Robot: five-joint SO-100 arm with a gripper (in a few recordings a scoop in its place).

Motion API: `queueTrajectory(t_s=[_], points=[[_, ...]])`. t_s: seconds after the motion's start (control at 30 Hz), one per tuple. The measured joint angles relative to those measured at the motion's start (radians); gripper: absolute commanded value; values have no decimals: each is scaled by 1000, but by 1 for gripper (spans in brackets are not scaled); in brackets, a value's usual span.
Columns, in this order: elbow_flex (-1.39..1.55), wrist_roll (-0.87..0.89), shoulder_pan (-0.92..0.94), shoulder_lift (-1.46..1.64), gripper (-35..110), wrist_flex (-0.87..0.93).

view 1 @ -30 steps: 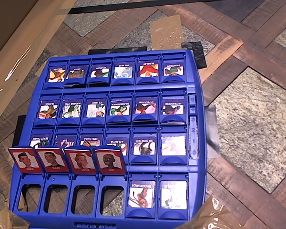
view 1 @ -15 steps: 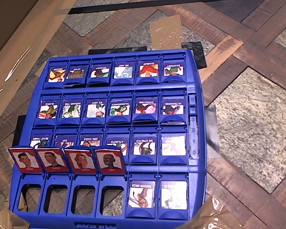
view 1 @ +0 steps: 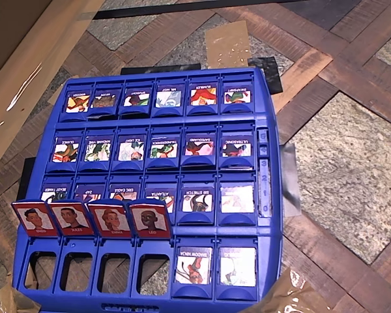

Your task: Flip A2.

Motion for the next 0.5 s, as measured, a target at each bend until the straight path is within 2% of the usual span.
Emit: queueTrajectory(t_s=[0.3, 0.4, 0.5], points=[[-137, 0, -58, -106, 1, 124], [-184, 0, -63, -133, 19, 216], [-258, 0, -63, -176, 19, 318]])
